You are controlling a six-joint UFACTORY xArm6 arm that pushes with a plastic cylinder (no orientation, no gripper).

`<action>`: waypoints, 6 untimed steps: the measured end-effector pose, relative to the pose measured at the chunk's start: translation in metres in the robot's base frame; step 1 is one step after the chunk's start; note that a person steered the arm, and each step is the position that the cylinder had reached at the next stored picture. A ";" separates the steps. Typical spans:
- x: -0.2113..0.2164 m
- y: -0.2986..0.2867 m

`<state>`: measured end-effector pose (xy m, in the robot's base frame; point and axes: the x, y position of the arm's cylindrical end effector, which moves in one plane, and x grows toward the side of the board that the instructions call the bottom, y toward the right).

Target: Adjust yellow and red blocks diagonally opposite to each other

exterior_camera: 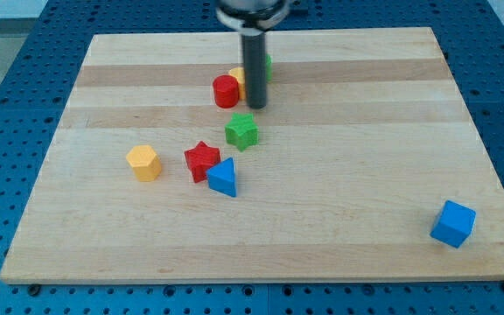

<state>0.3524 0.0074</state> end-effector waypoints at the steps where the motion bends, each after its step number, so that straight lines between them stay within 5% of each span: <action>1: -0.003 0.004; 6: -0.043 -0.077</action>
<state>0.3094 -0.0692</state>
